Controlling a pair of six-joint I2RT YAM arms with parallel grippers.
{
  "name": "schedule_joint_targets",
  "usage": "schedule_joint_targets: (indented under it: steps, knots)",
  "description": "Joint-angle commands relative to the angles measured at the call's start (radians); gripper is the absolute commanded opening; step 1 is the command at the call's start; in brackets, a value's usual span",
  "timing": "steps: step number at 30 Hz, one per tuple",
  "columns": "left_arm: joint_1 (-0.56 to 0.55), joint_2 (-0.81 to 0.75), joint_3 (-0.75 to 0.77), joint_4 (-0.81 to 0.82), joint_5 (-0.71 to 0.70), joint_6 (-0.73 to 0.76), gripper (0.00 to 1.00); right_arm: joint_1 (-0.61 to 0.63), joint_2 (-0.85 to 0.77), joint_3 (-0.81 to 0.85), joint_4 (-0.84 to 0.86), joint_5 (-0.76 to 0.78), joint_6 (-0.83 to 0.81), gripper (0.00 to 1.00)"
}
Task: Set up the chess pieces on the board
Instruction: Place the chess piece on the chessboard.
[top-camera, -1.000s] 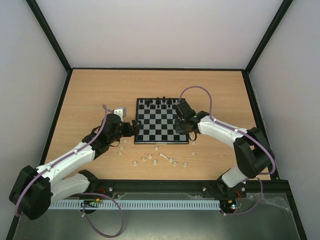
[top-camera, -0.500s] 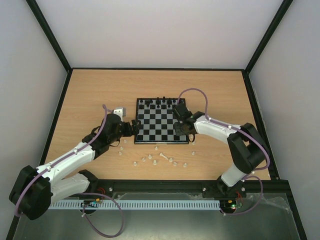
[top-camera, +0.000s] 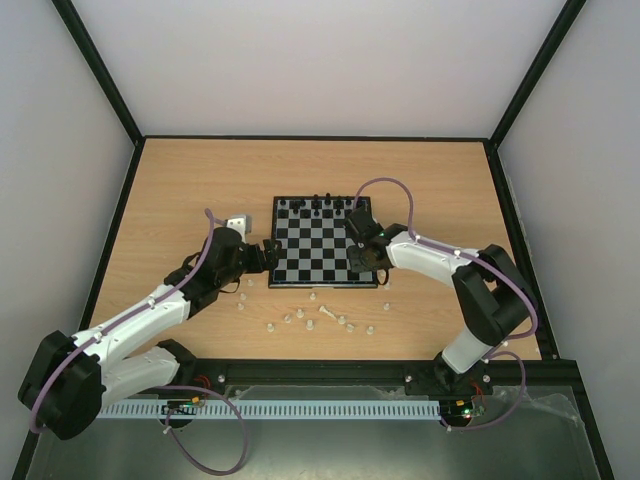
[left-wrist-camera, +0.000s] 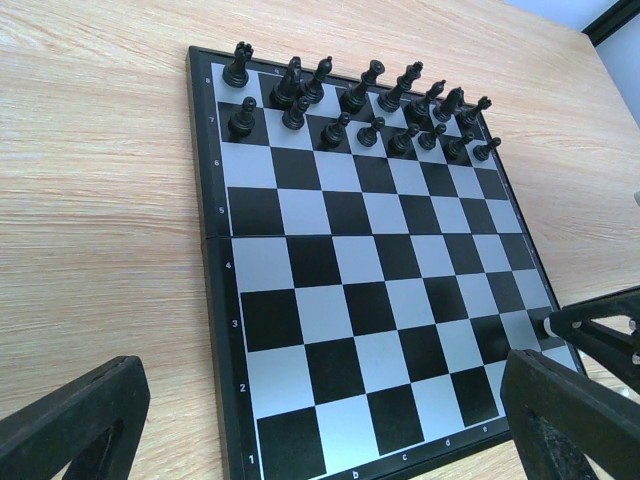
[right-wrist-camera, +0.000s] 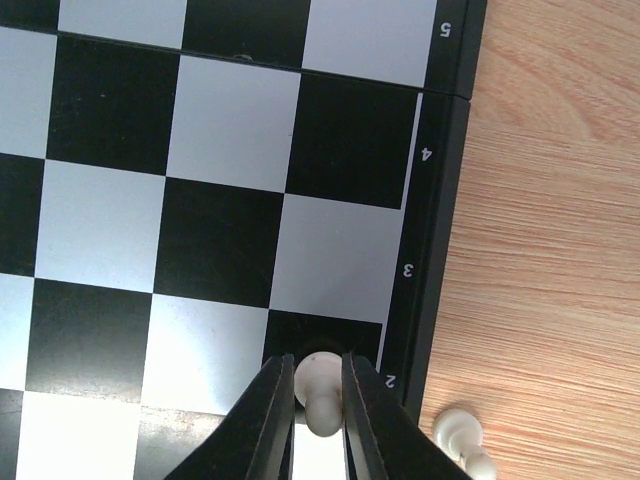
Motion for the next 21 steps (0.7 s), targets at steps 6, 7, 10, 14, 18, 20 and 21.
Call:
schedule_joint_targets:
  steps: [6, 7, 10, 14, 18, 20, 21]
  knots:
    - [-0.004, -0.025, 0.003, -0.012, -0.011, 0.002, 0.99, 0.005, 0.01, -0.004, -0.051, 0.013, 0.001, 0.2]
    - [-0.005, -0.027, 0.001, -0.012, -0.011, 0.002, 0.99, 0.005, 0.01, -0.003, -0.053, 0.013, 0.001, 0.21]
    - [-0.004, -0.033, 0.001, -0.015, -0.013, 0.001, 0.99, 0.006, -0.013, -0.008, -0.052, 0.018, 0.004, 0.22]
    - [-0.004, -0.045, 0.0, -0.017, -0.016, 0.001, 0.99, 0.006, -0.096, -0.022, -0.061, 0.046, 0.021, 0.27]
    - [-0.005, -0.053, -0.001, -0.017, -0.009, 0.001, 0.99, 0.005, -0.207, -0.066, -0.077, 0.113, 0.082, 0.35]
    - [-0.005, -0.057, -0.002, -0.019, -0.005, 0.0, 0.99, 0.004, -0.254, -0.097, -0.084, 0.138, 0.109, 0.36]
    - [-0.004, -0.06, -0.003, -0.019, -0.004, -0.001, 0.99, 0.004, -0.27, -0.111, -0.09, 0.146, 0.12, 0.36]
